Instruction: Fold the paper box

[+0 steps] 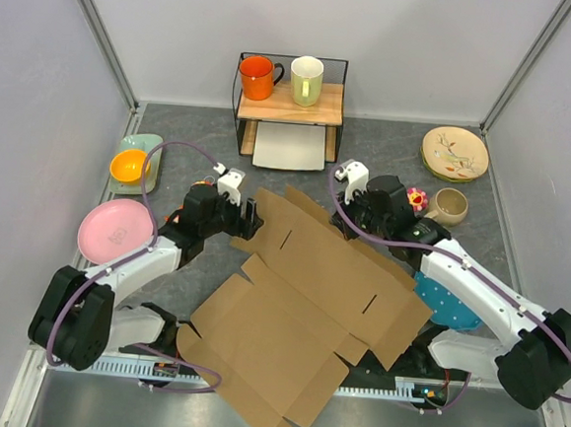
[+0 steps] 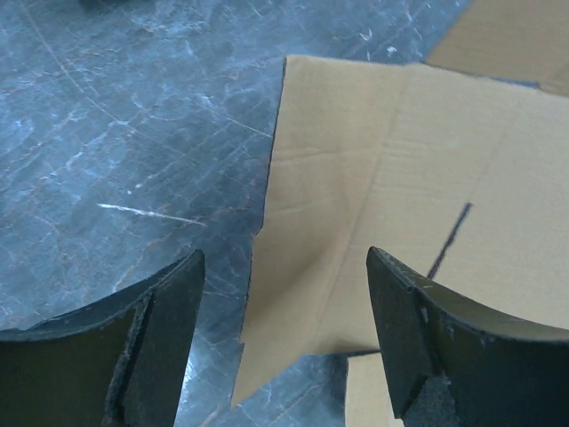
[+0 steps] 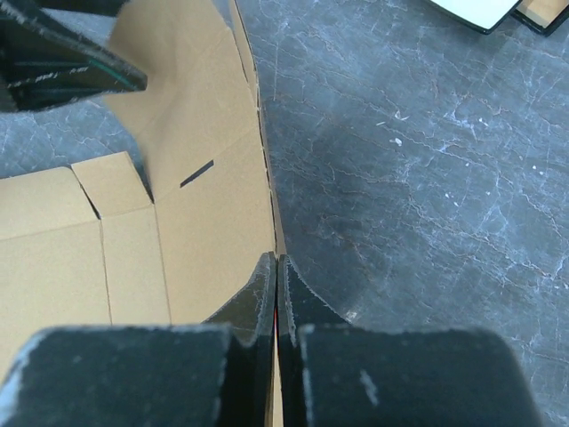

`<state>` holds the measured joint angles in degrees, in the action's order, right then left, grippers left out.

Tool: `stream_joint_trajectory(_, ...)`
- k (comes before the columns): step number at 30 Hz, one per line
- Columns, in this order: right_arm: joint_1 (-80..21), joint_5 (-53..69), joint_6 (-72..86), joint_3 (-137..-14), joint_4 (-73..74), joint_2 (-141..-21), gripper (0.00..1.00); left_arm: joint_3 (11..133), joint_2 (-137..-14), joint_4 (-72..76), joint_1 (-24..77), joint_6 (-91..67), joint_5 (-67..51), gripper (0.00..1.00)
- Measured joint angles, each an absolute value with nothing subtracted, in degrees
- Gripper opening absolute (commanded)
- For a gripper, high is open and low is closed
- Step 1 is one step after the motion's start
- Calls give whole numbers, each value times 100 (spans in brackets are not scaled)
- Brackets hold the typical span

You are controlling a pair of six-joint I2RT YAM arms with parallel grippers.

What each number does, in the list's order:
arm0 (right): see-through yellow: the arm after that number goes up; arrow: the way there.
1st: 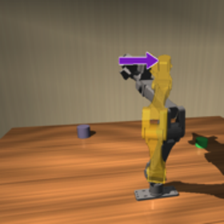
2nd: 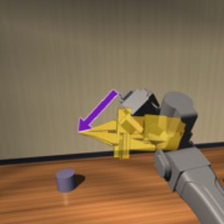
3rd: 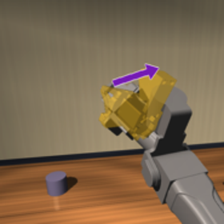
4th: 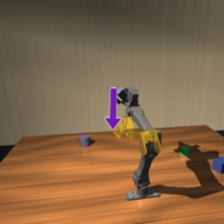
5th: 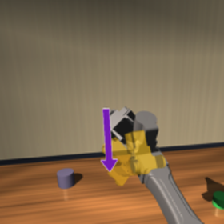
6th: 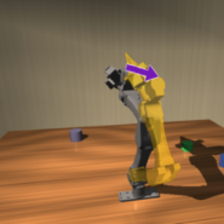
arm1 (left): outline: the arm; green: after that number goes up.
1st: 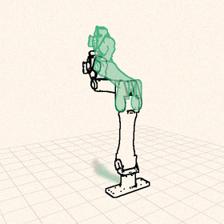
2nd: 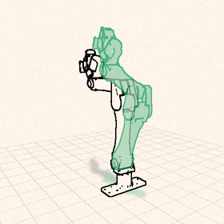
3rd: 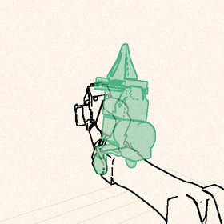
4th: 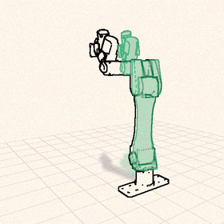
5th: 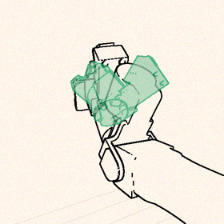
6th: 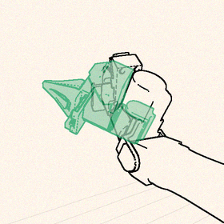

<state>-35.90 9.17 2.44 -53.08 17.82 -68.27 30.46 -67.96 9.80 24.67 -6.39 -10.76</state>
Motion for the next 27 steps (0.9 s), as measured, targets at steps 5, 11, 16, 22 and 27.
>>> stream_joint_trajectory(5, -3629, 937, 204, -5306, 1852, -6731, 0, 3199, -6989, 1144, 2152, -733, -1186, 87)
stream_joint_trajectory(11, -3656, 1013, 174, -5308, 1905, -6646, 0, 3197, -7083, 1671, 1863, -991, -1951, 99)
stream_joint_trajectory(16, -3662, 1048, 167, -5308, 1942, -6637, 0, 3197, -7557, 2132, 1844, -1321, -2974, 89)
stream_joint_trajectory(22, -3697, 1052, 165, -5328, 2003, -6637, 0, 3037, -7822, 2460, 1844, -1544, -3780, 54)
stream_joint_trajectory(27, -3701, 1041, 161, -5349, 2108, -6637, 0, 2939, -7793, 2569, 1831, -1601, -3938, 21)
